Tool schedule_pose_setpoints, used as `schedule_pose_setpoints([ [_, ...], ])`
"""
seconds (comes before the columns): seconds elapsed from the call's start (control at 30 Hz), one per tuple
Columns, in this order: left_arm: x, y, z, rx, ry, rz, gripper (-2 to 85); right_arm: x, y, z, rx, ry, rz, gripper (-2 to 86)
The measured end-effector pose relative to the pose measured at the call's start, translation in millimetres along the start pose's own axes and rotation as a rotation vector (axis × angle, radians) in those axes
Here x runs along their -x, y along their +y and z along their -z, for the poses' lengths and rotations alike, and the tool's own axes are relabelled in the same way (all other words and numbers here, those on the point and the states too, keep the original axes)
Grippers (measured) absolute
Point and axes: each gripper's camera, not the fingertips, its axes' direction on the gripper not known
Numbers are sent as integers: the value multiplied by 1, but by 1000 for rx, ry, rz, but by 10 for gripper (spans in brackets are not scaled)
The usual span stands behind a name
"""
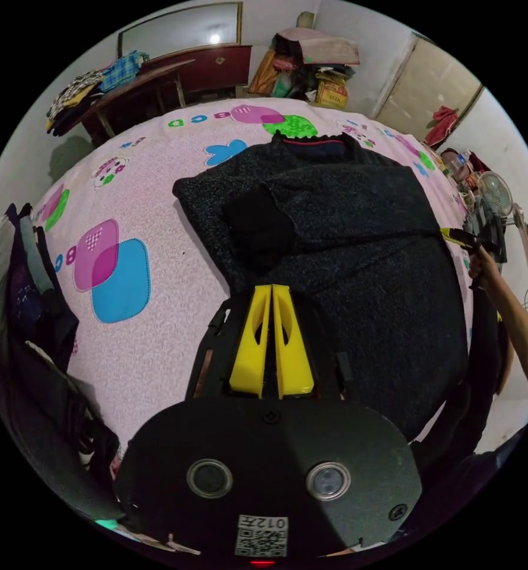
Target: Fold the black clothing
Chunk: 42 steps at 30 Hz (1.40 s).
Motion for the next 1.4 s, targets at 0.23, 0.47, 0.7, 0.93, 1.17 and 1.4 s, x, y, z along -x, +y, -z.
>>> schedule_pose_setpoints([
  [0.23, -80, 102, -5, 144, -6, -230, 19, 83, 106, 10, 118, 139, 343, 30],
  [0.47, -129, 177, -31, 199, -149, -310, 46, 113, 182, -9, 208, 343, 425, -8],
  [0.7, -139, 219, -43, 146, -237, -246, 52, 118, 218, -3, 217, 418, 479, -10],
  [0.93, -130, 231, -55, 138, -190, -114, 22, 110, 242, 6, 110, 368, 370, -9],
  [1.17, -93, 242, -60, 306, 44, 8, 16, 88, 256, 33, 284, 204, 190, 41],
  [1.4, -68, 264, -77, 538, 256, -22, 35, 59, 280, 49, 582, 92, 78, 99],
])
